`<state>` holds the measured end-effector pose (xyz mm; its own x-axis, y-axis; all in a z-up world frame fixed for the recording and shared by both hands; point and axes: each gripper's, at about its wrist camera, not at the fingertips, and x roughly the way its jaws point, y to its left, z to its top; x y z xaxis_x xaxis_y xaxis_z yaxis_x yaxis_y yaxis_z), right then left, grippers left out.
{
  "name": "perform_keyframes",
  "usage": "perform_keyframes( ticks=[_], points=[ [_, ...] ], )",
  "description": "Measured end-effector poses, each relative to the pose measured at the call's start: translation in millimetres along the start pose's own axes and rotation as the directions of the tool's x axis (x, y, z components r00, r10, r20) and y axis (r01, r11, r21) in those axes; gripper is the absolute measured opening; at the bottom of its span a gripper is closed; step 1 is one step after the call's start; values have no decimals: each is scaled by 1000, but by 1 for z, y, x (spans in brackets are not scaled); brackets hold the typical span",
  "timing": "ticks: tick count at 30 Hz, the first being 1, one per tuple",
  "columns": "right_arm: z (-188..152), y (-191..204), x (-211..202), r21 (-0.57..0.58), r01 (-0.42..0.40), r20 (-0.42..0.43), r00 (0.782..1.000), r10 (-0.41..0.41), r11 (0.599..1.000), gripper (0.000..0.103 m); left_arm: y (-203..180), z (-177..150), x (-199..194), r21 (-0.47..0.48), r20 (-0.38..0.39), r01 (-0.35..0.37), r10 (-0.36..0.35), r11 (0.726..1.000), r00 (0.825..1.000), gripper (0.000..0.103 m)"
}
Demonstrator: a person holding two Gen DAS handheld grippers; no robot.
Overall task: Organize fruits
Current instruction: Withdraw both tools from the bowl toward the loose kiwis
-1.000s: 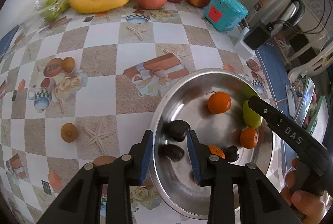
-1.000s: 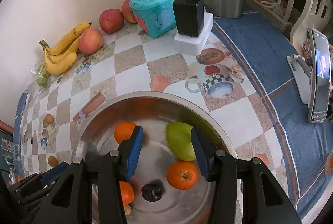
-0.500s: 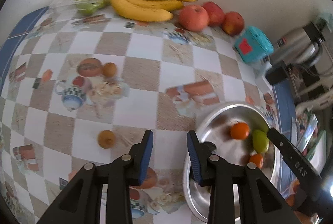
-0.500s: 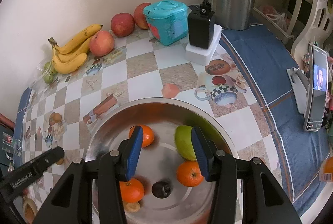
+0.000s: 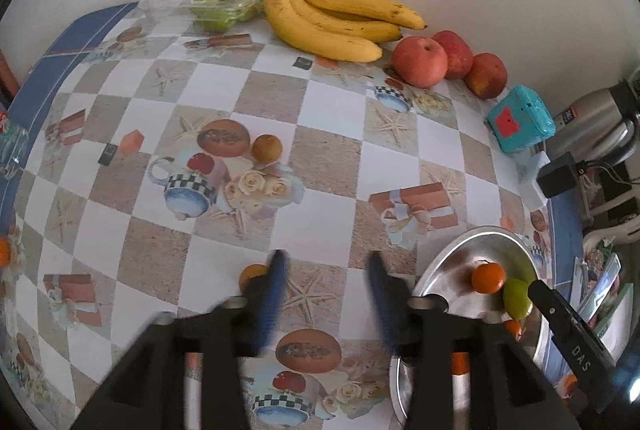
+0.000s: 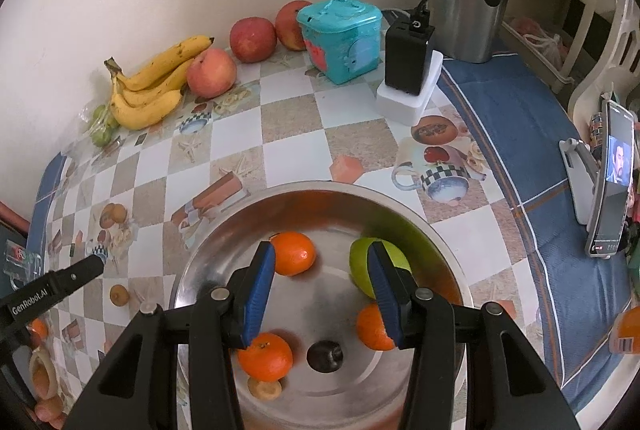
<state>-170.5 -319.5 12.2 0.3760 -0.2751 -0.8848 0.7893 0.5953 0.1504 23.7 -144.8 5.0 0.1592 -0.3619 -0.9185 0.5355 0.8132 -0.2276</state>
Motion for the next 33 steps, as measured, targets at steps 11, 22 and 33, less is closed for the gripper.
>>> perform_keyframes(
  ticks=[11,22,33],
  points=[
    [-2,5,5,-23,10,4,1000,-10,1000,81,10,-1,5,-30,-1,-35,35,999,999,95],
    [0,7,2,-26,7,39,999,-6,1000,98,17,4,0,-27,40,-97,98,995,994,103],
    [-1,8,0,2,-36,46,998,36,999,98,26,10,-11,-10,69,-120,121,993,990,103]
  ],
)
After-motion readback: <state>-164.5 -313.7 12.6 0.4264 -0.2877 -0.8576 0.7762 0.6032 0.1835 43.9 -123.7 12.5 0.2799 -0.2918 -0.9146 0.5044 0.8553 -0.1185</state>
